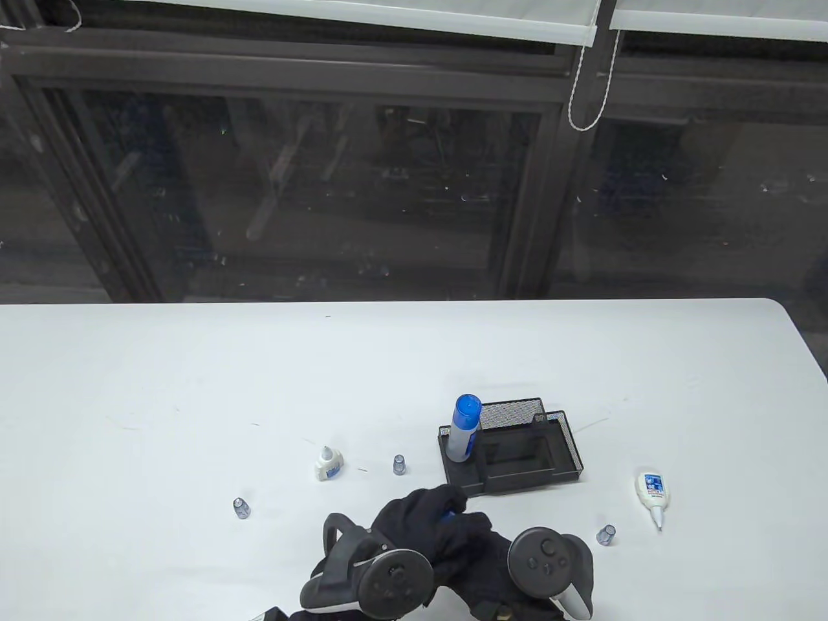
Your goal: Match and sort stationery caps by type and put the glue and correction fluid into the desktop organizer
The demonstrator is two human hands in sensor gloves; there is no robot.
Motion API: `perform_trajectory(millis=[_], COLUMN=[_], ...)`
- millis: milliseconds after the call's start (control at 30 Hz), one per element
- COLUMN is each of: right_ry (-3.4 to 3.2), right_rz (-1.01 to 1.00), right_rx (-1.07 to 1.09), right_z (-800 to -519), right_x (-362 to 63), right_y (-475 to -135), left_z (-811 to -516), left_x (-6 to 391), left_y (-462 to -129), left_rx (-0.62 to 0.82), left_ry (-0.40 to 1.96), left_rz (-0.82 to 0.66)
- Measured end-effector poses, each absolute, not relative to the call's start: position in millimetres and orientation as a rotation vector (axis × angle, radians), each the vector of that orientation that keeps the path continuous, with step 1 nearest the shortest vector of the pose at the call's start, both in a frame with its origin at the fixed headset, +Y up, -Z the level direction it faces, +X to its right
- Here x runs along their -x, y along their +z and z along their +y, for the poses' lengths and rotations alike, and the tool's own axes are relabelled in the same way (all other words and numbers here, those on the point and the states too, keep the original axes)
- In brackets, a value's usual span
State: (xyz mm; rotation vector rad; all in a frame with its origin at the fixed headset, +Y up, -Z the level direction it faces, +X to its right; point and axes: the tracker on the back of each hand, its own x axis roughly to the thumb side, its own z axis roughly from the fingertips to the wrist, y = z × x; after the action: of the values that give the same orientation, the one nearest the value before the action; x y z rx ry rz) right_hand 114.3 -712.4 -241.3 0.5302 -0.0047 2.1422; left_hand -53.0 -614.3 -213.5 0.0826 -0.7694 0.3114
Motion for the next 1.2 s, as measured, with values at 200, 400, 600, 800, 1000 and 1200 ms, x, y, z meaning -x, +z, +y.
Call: perform_trajectory(millis=[200,400,600,800,1000,1200], right_ry=[2.154,2.132,2.153,2.137,2.133,2.144], right_rz=[0.009,0.026,0.033,0.016,0.042,0.023], right_rx=[-0.550,-0.552,-0.569,-0.581,-0.594,-0.590], right_z=[-710.5,-711.5,-712.1,-711.2,-712.2,-710.2], right_x=[-113.8,-112.7,-110.6,-111.6,-110.5,-111.4], right_y=[-240.9,-241.2,-241.2,-240.2,-241.2,-240.4], left_z=[-613.3,-615.2,-613.3,-616.5,-614.9,-614.6], left_x=[55.3,54.2,56.0,54.6,54.8,54.2], left_y=[-210.0,-209.7,-217.3,-212.4,-212.1,-210.4], left_rx=[-0.269,-0.281,-0.064,-0.292,-0.137,-0.196], left_ry=[0.265,0.191,0.266,0.171,0.228,0.240], left_rz=[-0.671,-0.694,-0.822,-0.690,-0.810,-0.771])
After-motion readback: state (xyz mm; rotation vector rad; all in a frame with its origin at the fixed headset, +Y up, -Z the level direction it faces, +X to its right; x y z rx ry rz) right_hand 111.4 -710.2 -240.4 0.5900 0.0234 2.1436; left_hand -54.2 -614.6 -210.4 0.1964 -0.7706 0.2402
